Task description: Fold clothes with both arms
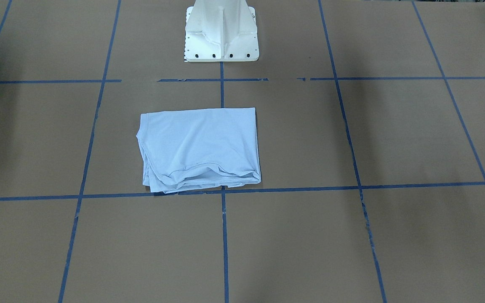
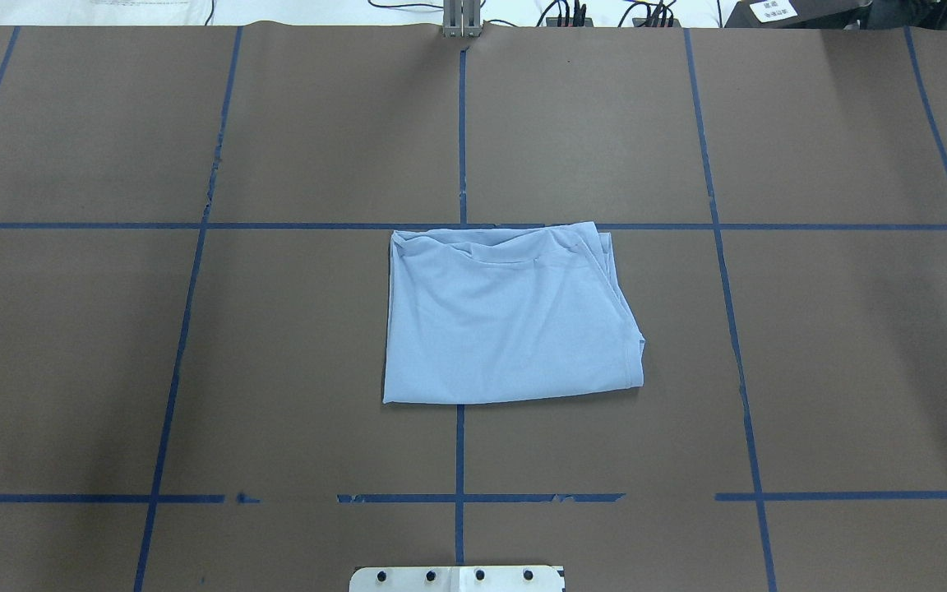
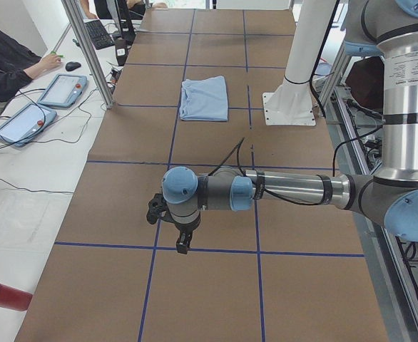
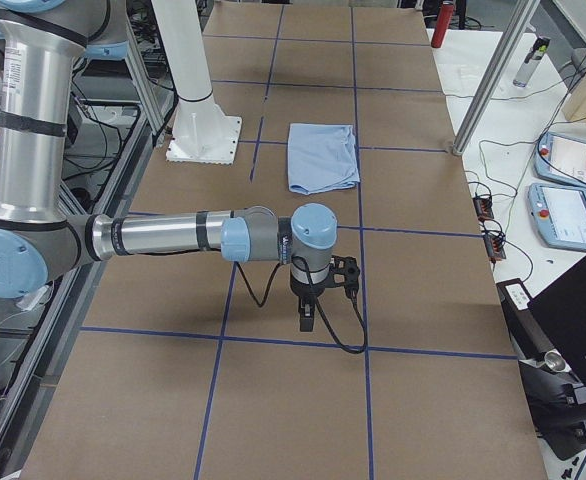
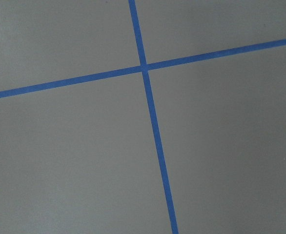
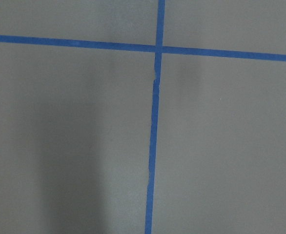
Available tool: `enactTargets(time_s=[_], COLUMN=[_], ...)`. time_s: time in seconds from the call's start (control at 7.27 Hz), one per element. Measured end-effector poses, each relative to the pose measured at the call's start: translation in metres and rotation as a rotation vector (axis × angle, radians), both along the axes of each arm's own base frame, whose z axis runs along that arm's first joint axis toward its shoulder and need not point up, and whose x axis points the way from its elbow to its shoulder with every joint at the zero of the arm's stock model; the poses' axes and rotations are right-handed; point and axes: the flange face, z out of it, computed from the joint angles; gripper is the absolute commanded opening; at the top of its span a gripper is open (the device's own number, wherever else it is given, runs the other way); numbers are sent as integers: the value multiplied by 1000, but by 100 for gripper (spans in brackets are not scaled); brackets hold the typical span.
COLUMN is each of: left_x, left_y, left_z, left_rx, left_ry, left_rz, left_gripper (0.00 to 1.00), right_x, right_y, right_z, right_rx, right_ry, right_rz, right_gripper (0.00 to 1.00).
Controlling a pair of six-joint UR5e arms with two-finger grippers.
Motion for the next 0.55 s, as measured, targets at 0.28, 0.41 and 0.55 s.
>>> enactTargets(time_s=[0.28, 0.41, 0.55], left_x=[0, 0, 0], left_y=[0, 0, 0], left_z=[0, 0, 0], left_rx=[0, 0, 1], left_ry=[0, 0, 0], left_rz=[0, 0, 1], left_gripper=[100, 100, 100], right_x=[0, 0, 0], right_y=[-1, -1, -1], right_z=[-1, -1, -1], right_rx=[5, 6, 6], right_ry=[-2, -3, -4], right_rz=[2, 2, 2], right_gripper=[100, 100, 100])
